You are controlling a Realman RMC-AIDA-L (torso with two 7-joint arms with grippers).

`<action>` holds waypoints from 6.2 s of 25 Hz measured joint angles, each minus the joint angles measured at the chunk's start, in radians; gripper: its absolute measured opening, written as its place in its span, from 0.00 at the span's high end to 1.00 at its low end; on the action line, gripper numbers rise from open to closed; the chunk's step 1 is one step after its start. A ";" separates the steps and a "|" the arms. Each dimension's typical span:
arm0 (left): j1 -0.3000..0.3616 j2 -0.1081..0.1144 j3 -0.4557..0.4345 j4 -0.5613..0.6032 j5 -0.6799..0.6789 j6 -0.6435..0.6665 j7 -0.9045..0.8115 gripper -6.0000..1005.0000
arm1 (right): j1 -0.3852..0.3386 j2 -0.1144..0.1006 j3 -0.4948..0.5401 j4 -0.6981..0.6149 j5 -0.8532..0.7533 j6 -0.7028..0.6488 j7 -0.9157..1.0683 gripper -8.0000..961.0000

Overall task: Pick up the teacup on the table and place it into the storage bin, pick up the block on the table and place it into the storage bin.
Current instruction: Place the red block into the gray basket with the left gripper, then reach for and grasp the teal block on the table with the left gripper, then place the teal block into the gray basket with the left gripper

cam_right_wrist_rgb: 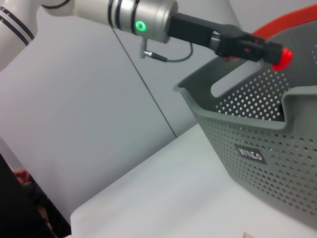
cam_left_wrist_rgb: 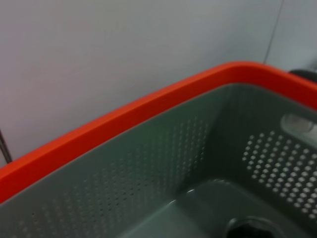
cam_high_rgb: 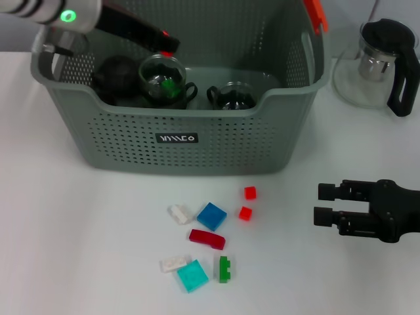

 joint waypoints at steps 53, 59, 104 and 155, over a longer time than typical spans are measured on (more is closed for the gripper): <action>0.456 -0.088 -0.105 -0.437 -0.314 0.387 1.259 0.28 | 0.008 0.004 0.015 0.000 0.002 -0.003 0.008 0.27; 0.462 -0.083 -0.122 -0.432 -0.295 0.386 1.239 0.29 | 0.008 0.004 0.015 0.000 0.002 -0.004 0.009 0.27; 0.402 -0.096 -0.164 -0.499 -0.275 0.267 1.307 0.33 | 0.002 0.000 0.015 0.000 0.002 -0.004 0.009 0.27; 0.410 -0.096 -0.179 -0.544 -0.323 0.170 1.433 0.40 | 0.005 -0.002 0.021 0.000 0.001 -0.006 0.014 0.27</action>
